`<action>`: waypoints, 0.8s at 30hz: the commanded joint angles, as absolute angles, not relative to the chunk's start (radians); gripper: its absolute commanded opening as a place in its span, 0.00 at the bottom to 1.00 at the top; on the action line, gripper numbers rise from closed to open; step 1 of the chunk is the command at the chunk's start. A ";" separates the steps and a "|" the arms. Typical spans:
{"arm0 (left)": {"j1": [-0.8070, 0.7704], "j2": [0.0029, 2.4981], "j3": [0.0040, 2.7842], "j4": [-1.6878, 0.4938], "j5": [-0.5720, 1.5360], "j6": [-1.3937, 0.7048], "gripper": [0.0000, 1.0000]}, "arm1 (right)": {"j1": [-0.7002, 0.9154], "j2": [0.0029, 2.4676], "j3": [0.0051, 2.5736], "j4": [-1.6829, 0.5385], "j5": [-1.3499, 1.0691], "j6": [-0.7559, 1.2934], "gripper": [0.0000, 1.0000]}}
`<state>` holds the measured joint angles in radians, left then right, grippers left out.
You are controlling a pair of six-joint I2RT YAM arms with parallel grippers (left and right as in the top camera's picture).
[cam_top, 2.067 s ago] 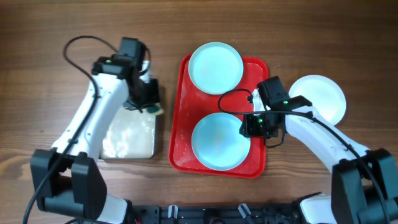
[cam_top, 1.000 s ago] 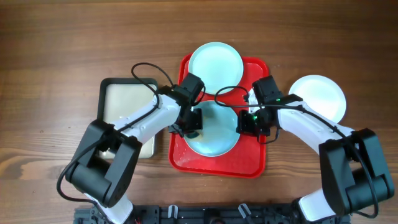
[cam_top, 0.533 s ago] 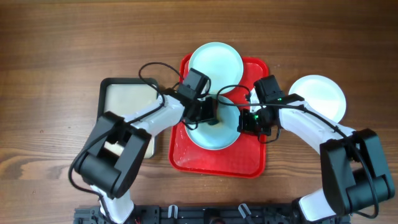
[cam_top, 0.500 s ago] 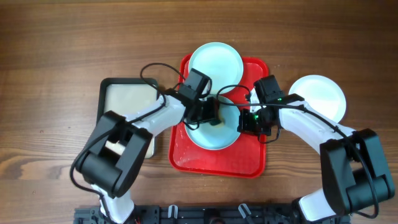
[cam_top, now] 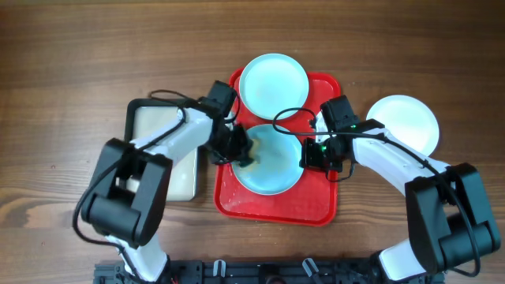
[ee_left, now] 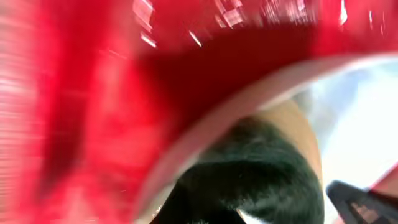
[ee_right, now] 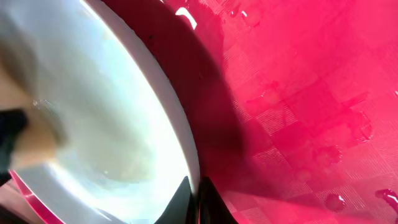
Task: Clean dirty plates on tray and stack at the side
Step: 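Scrub the blue plate with the sponge held by the left gripper, then put the sponge back in the water tray and lift the blue plate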
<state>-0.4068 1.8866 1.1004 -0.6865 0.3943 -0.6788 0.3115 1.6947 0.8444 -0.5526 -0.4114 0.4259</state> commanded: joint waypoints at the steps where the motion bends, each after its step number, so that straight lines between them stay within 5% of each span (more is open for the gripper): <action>1: -0.443 1.882 1.087 -0.700 -0.079 -0.654 0.04 | 0.310 1.705 0.843 -0.558 -0.392 0.422 0.05; 9: -0.549 1.668 1.117 -0.799 -0.113 -0.713 0.04 | 0.310 1.705 0.843 -0.558 -0.390 0.422 0.05; 15: -0.310 1.478 1.117 -0.971 -0.110 -0.678 0.04 | 0.310 1.705 0.843 -0.557 -0.370 0.402 0.06; 18: -0.169 1.505 1.063 -0.959 -0.110 -0.631 0.04 | 0.310 1.705 0.843 -0.503 -0.326 0.359 0.16; 19: -0.141 1.521 1.028 -0.926 -0.110 -0.623 0.04 | 0.310 1.704 0.846 -0.496 -0.343 0.367 0.04; 22: -0.097 1.549 0.910 -0.796 -0.102 -0.605 0.04 | 0.312 1.644 0.879 -0.553 -0.376 0.369 0.04; 23: -0.094 1.549 0.901 -0.793 -0.102 -0.591 0.10 | 0.319 1.577 0.883 -0.575 -0.333 0.370 0.04; 24: -0.094 1.548 0.901 -0.791 -0.098 -0.564 0.27 | 0.329 1.514 0.884 -0.597 -0.273 0.370 0.04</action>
